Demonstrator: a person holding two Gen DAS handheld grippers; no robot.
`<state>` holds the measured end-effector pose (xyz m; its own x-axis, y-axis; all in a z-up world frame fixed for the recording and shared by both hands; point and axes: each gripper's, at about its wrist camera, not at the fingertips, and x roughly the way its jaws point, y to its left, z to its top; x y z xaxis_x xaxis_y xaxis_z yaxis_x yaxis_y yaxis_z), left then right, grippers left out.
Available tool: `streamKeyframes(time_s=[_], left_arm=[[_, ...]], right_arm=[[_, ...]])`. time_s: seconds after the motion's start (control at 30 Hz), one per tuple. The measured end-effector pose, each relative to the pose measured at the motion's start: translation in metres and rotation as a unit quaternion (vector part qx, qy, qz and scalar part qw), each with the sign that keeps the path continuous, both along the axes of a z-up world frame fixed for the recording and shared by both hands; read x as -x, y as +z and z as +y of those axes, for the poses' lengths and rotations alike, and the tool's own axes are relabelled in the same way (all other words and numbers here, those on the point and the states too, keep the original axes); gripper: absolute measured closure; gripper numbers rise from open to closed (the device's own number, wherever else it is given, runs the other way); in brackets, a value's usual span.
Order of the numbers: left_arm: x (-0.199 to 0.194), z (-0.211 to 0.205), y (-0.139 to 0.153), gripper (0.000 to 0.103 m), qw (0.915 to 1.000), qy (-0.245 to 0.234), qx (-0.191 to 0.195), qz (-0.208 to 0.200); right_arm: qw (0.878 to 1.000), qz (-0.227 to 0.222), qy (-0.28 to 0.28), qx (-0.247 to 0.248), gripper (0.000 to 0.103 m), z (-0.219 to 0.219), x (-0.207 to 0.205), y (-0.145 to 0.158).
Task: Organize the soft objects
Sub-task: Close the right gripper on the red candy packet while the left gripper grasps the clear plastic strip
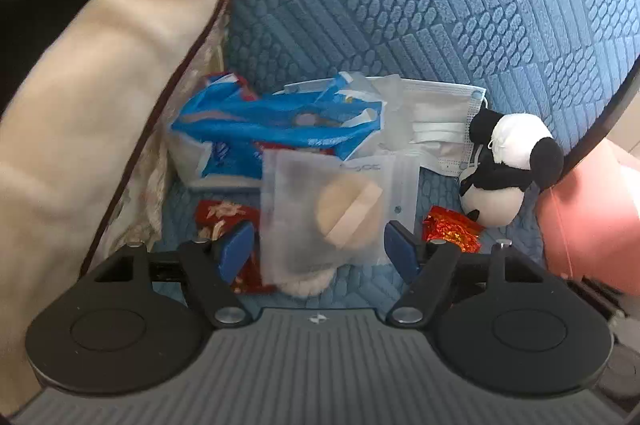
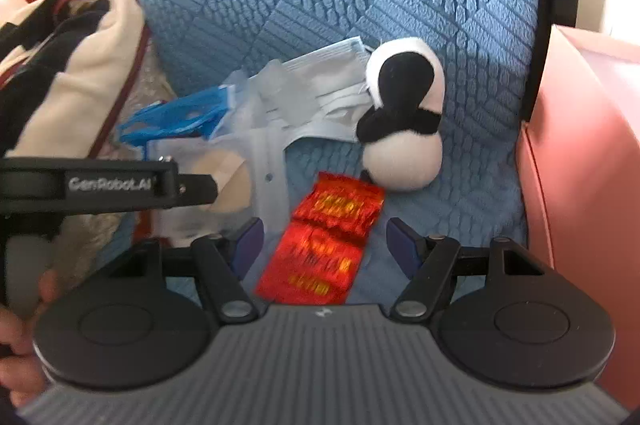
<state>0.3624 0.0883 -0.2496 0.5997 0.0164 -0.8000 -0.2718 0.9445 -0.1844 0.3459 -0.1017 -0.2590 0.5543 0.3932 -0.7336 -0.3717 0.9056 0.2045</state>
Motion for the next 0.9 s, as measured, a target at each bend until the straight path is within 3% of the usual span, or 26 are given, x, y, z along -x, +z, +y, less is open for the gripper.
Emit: streamKeyframes(time_s=[0.4,0.9], left_arm=[[-0.025,0.001,-0.006,0.026,0.9998,0.001,0.014,0.015],[-0.029,-0.003,-0.007,0.027,0.9996,-0.012,0.011,0.023]], right_arm=[[1.0,0.024,0.002,0.005,0.037,0.015,-0.033,-0.015],[0.999,0.011,0.034,0.012,0.041,0.016,-0.023,-0.012]])
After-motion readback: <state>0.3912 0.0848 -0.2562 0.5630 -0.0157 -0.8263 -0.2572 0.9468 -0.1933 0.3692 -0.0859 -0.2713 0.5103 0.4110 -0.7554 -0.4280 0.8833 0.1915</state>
